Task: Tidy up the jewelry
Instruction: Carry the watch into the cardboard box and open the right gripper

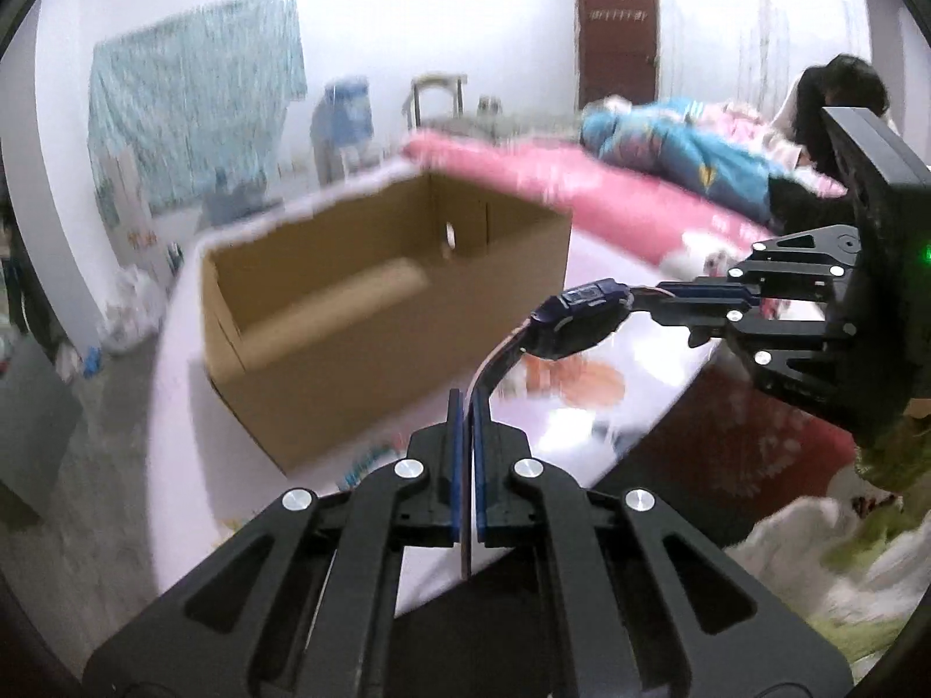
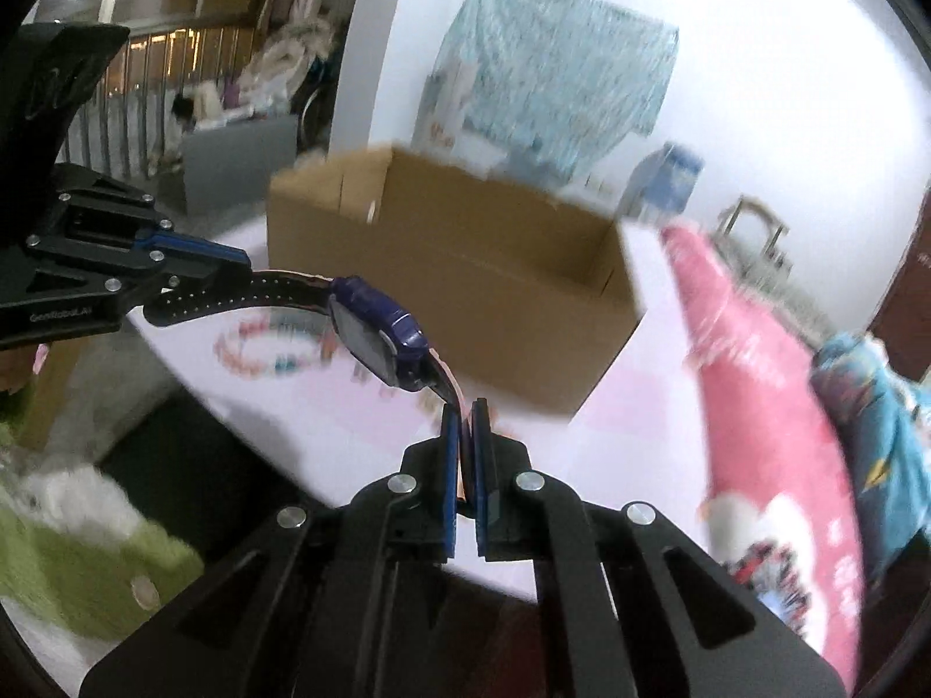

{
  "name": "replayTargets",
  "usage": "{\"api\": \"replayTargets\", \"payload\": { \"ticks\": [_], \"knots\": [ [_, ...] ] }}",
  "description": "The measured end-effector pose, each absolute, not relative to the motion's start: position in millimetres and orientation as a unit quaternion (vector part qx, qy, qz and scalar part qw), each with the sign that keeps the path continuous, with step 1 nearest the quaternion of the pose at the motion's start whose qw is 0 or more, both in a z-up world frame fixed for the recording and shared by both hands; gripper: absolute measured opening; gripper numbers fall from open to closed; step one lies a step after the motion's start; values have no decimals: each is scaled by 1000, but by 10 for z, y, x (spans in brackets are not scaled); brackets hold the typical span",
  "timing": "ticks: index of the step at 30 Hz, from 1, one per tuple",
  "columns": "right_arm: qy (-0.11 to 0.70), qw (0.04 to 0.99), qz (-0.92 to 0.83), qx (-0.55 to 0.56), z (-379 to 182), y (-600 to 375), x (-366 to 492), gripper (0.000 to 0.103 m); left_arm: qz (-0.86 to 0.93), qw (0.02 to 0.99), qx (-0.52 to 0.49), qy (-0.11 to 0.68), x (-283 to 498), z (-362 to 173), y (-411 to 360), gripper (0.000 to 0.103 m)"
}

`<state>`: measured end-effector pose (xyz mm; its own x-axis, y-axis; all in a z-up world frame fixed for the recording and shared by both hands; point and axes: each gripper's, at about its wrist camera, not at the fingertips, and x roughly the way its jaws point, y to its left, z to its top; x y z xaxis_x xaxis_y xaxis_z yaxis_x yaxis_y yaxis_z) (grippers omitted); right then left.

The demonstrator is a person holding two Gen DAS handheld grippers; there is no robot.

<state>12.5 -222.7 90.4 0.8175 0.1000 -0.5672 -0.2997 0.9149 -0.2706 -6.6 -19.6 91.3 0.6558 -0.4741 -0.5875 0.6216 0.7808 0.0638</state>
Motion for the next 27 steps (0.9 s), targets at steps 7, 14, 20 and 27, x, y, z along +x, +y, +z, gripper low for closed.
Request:
{"api": "replayTargets", "payload": {
  "ticks": [7,14,20,27],
  "knots": [
    [190,947,133,-223,1655,-2092,632,5,-303,921,138,204,297,1626,-192,2],
    [261,920,201,-212,1734,-2020,1689,5,-285,922,135,227,1162,1729,-206,2],
    [316,895,248,-195,1795,-1988,2317,5,-286,919,85,258,1544,1652,-27,2],
    [446,832,289,-157,1318,-1819,3150,5,-278,912,43,299,1752,1357,182,6]
  ]
}}
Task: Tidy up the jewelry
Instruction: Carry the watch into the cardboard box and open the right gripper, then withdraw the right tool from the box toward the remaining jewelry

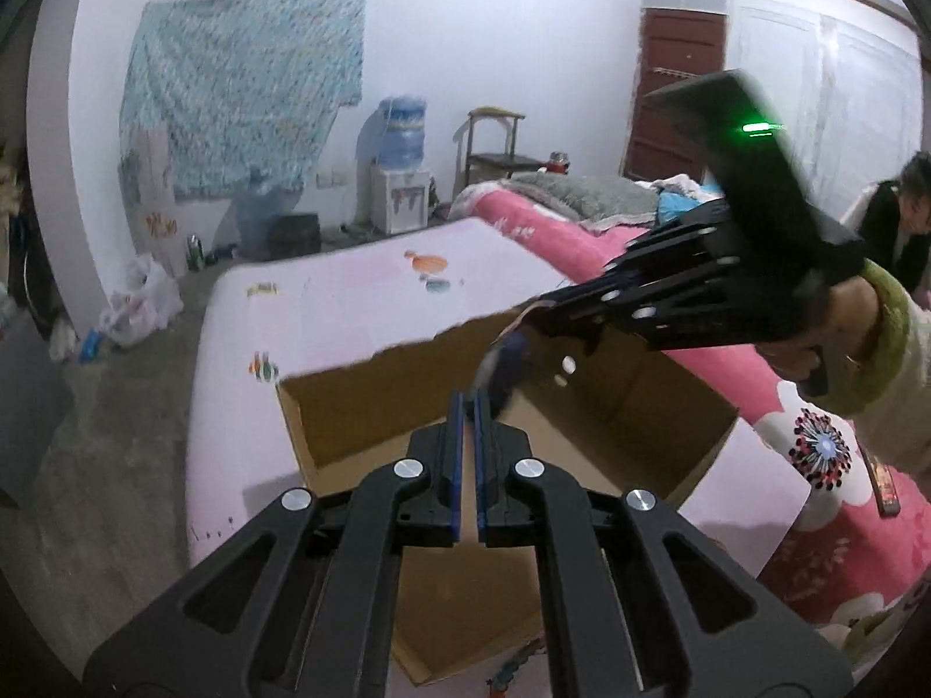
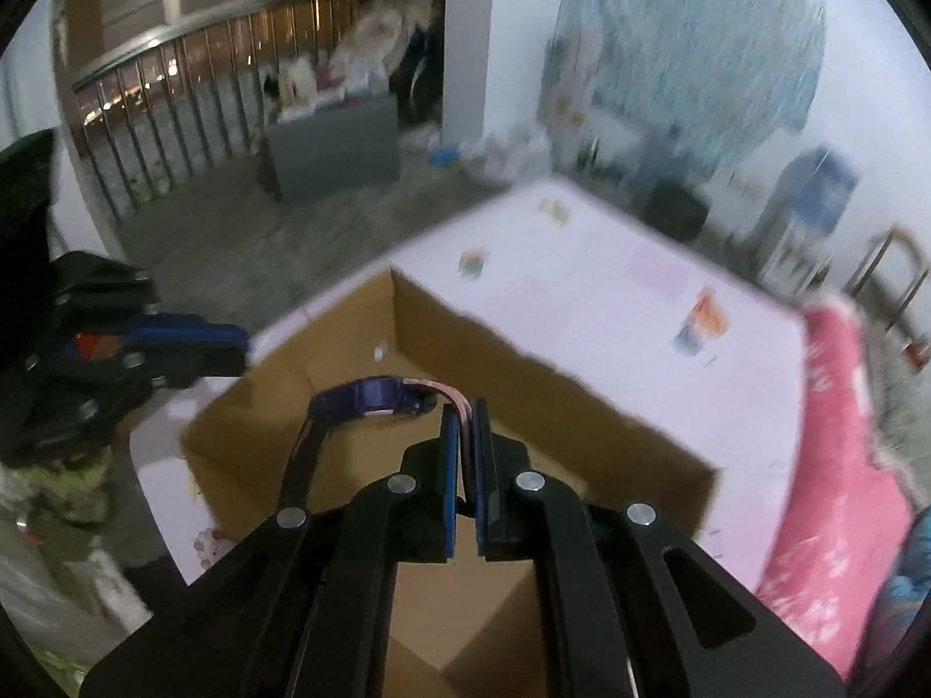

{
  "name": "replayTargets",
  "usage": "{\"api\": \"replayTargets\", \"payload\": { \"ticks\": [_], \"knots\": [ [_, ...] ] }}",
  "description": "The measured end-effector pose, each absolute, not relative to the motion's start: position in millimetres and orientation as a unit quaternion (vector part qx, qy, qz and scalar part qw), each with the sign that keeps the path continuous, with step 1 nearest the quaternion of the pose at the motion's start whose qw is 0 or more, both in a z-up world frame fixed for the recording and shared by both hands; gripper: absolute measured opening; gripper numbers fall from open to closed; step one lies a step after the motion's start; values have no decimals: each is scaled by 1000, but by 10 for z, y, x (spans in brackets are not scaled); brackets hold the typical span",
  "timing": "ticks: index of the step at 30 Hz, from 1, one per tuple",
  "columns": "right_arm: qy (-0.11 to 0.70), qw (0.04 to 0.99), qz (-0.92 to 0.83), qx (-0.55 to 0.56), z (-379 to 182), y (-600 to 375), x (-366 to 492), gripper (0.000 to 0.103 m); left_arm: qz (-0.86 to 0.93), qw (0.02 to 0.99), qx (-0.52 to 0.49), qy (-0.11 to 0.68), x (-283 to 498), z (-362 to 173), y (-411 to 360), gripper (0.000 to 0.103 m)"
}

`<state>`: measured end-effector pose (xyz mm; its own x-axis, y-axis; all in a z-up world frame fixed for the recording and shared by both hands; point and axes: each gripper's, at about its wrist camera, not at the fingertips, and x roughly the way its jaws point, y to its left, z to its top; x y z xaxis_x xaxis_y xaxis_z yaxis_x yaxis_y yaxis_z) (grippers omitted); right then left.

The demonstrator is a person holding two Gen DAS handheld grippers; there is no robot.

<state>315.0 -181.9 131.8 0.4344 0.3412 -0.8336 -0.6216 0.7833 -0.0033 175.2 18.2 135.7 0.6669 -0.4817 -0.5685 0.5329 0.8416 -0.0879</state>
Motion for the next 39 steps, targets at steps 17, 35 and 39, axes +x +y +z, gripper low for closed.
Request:
{"api": "replayTargets", "payload": {
  "ticks": [17,35,39],
  "knots": [
    [513,823,222,-106,1070,-2222,3337,61,-245,915,-28,320,1482,1089,701,79],
    [416,900,124,-42,1056,-2552,1027,95,-170,903,-20,394,598,483,747,92],
    [475,868,137,-38,477,-2247,790,95,-156,887,2,435,561,163,651,92]
  ]
}}
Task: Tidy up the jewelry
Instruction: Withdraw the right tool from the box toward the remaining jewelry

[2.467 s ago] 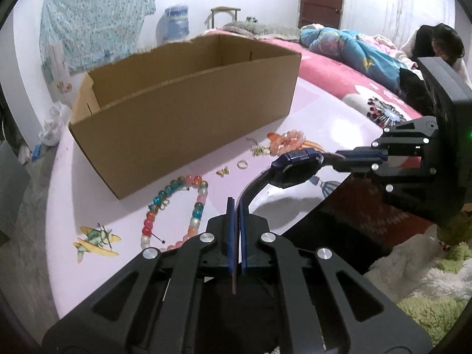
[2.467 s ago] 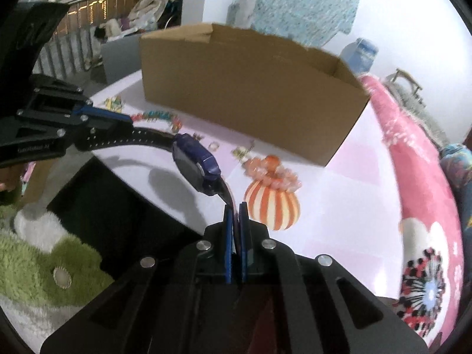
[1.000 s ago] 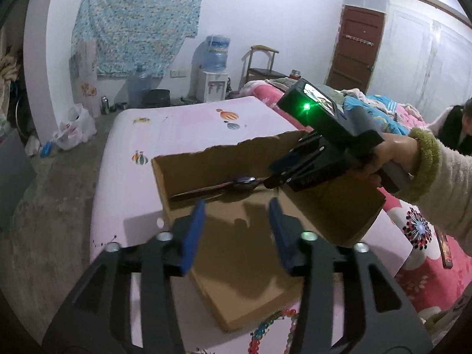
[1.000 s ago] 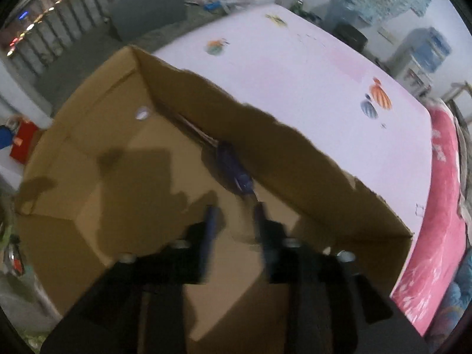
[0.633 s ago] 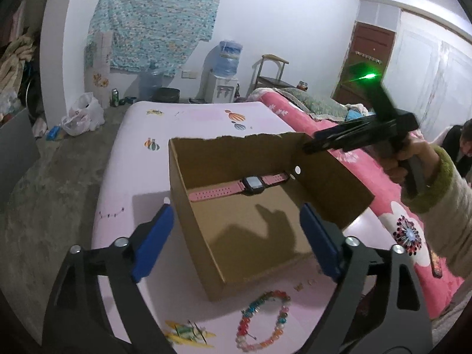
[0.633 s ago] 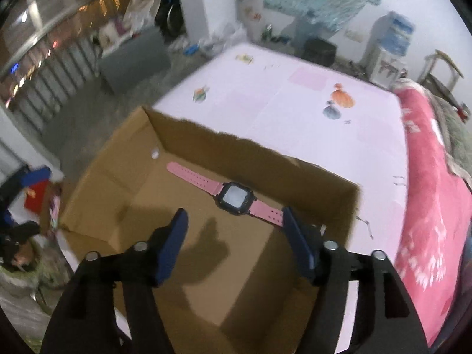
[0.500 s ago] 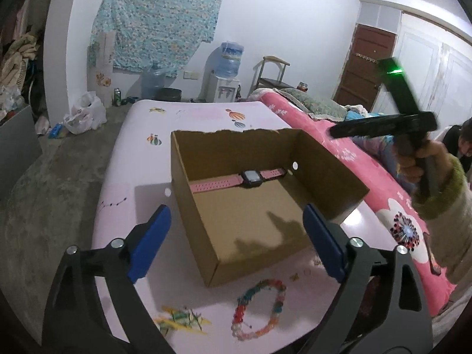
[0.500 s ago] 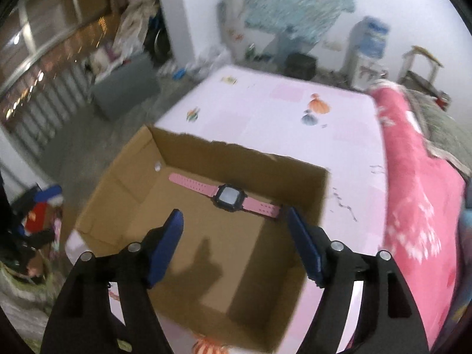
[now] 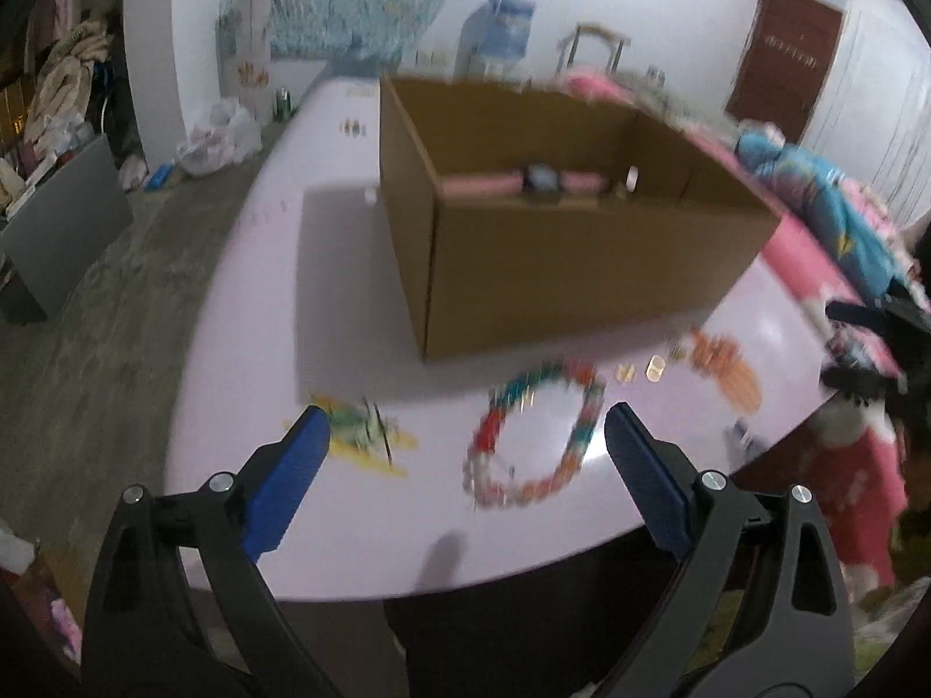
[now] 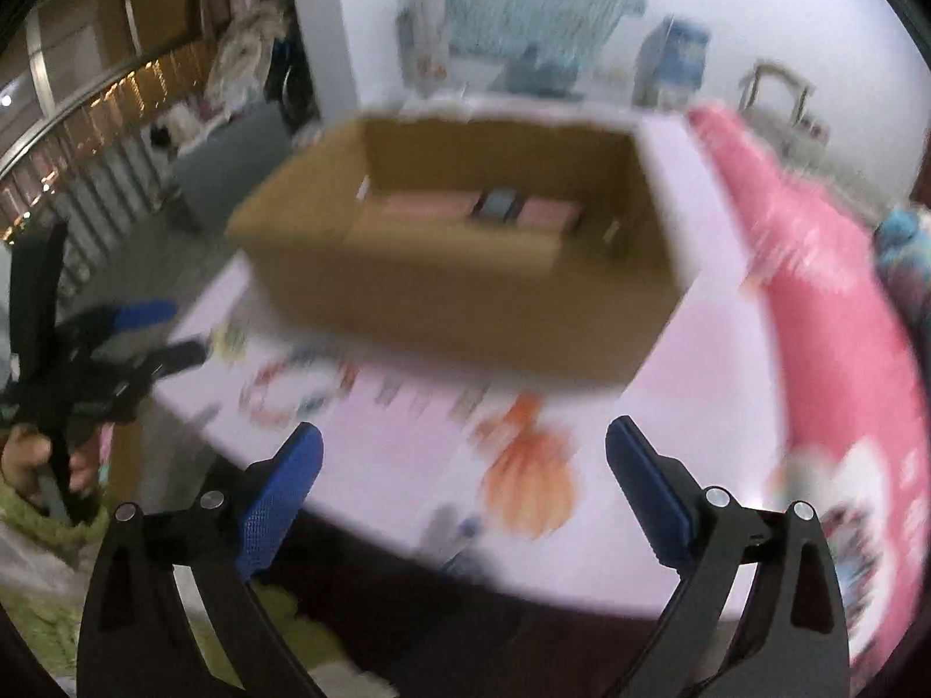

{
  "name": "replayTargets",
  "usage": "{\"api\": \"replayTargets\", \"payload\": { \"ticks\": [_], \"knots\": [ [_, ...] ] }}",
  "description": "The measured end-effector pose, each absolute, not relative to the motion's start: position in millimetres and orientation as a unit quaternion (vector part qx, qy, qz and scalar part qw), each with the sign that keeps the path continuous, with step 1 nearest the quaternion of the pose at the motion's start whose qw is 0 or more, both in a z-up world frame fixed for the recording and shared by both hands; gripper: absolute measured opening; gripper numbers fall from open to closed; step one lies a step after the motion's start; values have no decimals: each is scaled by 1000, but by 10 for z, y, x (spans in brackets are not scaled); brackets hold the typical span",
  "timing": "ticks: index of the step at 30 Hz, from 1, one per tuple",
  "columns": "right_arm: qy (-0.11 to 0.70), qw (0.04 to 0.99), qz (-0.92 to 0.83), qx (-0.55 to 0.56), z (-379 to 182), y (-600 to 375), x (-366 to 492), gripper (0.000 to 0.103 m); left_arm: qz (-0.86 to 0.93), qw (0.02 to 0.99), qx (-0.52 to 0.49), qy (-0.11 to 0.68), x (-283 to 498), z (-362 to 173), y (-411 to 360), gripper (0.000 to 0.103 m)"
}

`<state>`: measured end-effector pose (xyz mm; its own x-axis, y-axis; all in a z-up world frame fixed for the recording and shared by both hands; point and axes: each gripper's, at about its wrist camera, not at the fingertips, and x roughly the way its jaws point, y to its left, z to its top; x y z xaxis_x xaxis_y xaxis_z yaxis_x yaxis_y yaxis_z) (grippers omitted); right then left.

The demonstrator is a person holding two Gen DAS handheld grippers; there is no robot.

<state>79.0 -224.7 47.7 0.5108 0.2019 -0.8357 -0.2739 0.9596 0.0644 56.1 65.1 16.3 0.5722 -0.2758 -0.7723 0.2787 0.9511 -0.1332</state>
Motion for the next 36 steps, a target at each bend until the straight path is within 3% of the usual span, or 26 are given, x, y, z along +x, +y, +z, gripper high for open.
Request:
{"api": "replayTargets", "payload": {
  "ticks": [6,16,36],
  "knots": [
    [511,852,112,-41,2,-2043,768,95,-118,873,22,472,707,-149,614,92],
    [539,838,70,-55,-286,-1989,991,95,-87,858,33,506,931,-348,603,94],
    [541,836,56,-69,-320,-1863,1087,97,-76,845,49,527,970,-340,526,96]
  ]
}}
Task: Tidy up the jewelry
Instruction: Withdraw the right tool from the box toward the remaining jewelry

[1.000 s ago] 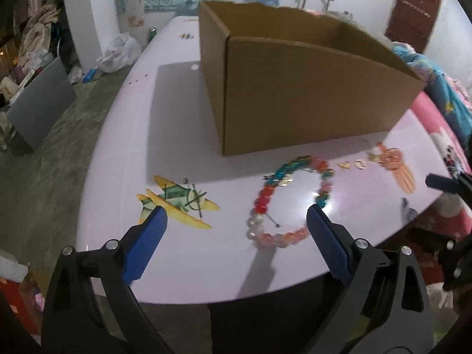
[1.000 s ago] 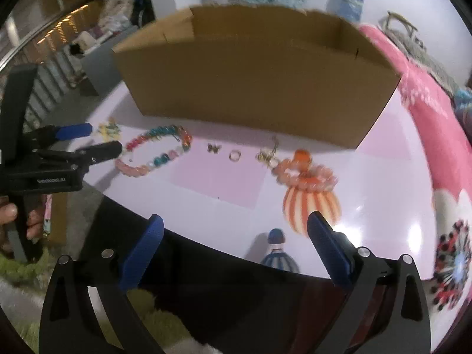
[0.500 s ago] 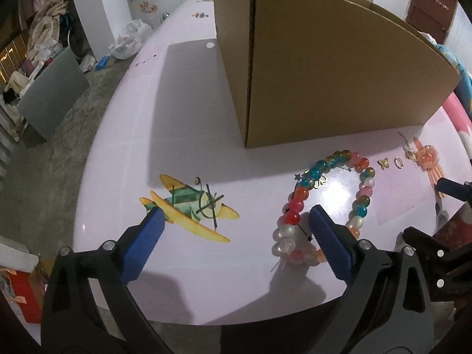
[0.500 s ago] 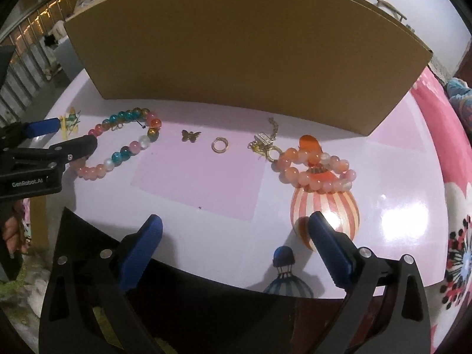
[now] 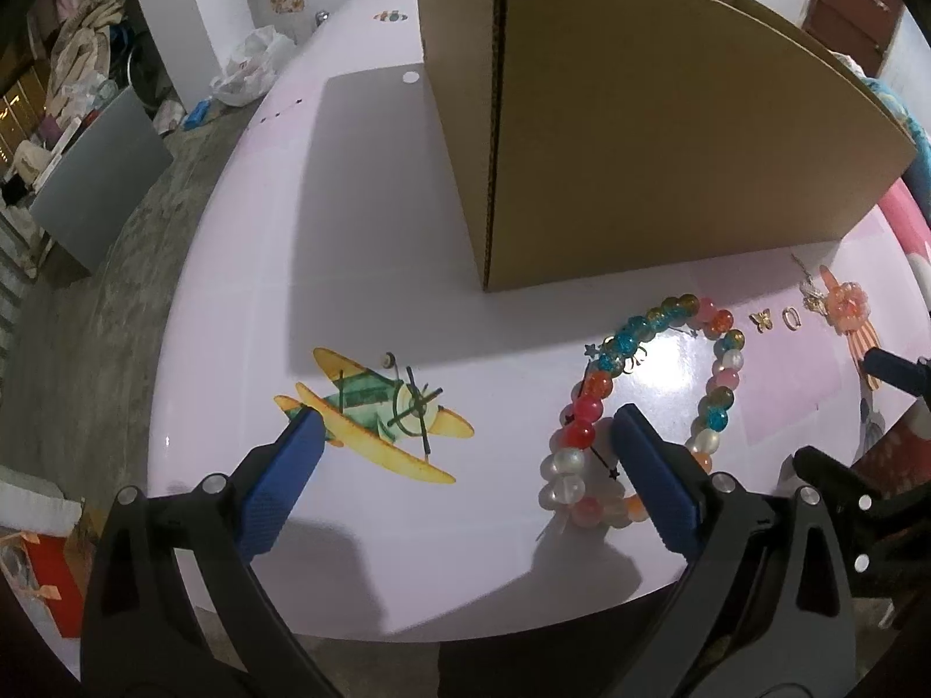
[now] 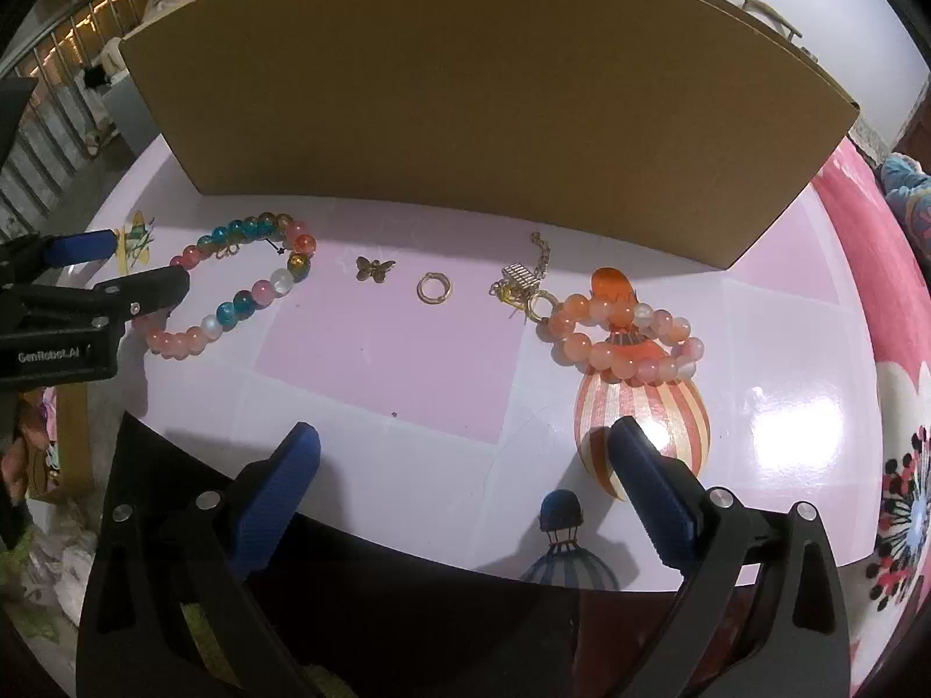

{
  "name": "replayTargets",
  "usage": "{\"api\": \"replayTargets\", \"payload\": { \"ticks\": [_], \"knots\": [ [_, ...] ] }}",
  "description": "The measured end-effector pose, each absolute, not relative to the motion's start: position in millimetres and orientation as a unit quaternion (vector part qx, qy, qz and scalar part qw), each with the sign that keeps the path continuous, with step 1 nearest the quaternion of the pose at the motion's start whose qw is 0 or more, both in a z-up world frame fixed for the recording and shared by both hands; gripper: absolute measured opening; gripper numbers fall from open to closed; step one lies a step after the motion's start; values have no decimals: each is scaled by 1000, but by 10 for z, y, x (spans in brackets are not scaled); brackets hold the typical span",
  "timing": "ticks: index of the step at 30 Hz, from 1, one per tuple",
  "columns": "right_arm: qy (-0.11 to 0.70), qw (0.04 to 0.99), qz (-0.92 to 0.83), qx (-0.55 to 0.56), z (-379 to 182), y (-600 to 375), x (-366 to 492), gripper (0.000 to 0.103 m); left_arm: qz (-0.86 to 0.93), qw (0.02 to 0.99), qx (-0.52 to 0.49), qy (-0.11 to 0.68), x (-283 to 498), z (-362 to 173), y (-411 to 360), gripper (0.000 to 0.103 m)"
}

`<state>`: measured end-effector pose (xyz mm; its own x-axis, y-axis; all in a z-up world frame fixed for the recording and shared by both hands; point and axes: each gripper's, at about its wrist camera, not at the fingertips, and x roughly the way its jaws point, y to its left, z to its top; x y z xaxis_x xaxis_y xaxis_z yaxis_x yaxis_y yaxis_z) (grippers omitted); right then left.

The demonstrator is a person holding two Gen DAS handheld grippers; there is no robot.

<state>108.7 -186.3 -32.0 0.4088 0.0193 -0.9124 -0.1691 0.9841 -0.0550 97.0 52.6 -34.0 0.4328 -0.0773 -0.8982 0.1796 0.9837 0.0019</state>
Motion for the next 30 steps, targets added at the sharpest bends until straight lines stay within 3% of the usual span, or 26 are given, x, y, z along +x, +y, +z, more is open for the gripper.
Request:
{"api": "replayTargets", "payload": {
  "ticks": [17,24,30],
  "knots": [
    [506,857,102,12,-238,-2081,1012,96,-70,857,61,507,844,-282,571,96],
    [443,874,193,44,103,-1941,901,96,-147,880,-25,451,533,-4,779,96],
    [464,850,235,83,55,-1765,1056,78,-204,879,-35,430,361,65,700,91]
  ]
}}
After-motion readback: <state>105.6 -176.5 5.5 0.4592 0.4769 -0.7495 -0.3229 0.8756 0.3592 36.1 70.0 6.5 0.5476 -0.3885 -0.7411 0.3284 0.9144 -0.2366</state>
